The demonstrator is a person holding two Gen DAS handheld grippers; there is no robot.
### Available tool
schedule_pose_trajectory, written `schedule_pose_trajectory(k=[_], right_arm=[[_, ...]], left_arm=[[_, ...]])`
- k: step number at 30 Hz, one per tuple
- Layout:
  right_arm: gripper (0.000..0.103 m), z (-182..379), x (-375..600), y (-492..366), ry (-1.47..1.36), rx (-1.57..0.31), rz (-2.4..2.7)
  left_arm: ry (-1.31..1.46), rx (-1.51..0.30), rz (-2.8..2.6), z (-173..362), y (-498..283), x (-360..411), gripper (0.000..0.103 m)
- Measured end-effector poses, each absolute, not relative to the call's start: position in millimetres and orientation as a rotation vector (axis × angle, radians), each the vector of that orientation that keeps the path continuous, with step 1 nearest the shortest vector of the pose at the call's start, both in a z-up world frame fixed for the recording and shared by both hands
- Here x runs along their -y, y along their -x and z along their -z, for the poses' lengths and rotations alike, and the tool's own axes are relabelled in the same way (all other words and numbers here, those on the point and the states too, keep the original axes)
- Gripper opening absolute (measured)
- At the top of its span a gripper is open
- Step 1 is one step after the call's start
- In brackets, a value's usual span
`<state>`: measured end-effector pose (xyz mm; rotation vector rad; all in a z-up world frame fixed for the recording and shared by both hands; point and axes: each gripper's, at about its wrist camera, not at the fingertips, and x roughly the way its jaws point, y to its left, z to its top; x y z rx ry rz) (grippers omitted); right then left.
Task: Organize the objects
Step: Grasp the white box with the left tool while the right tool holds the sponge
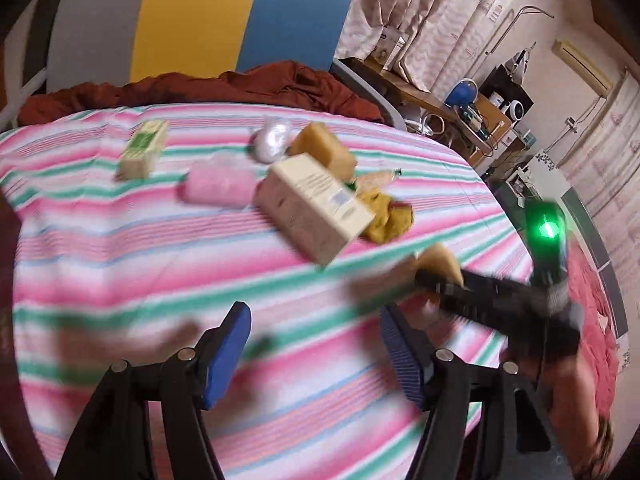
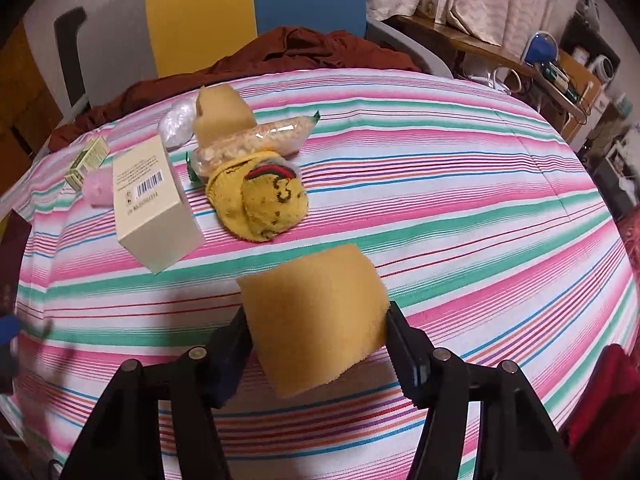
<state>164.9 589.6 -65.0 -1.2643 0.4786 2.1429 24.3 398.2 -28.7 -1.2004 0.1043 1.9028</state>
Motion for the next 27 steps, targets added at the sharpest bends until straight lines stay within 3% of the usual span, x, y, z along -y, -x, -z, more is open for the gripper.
schedule_pose_trajectory(k=[12, 20, 27], right_arm=[[0.063, 59.5, -597.1, -170.1, 1.233, -0.542, -2.141], [0.063, 60.3, -595.1, -169.2, 1.243, -0.552, -2.151], [0.063, 56.2, -593.3, -169.0, 1.221, -0.572, -2.165]], left_arm=[[1.324, -0.253, -2.009, 47.2, 7.0, -512.4, 0.074], [1.324, -0.340, -2.034, 55.4, 1.8, -486.8, 0.074], [1.285, -0.312, -2.076, 44.2, 2.8, -476.5, 0.074]])
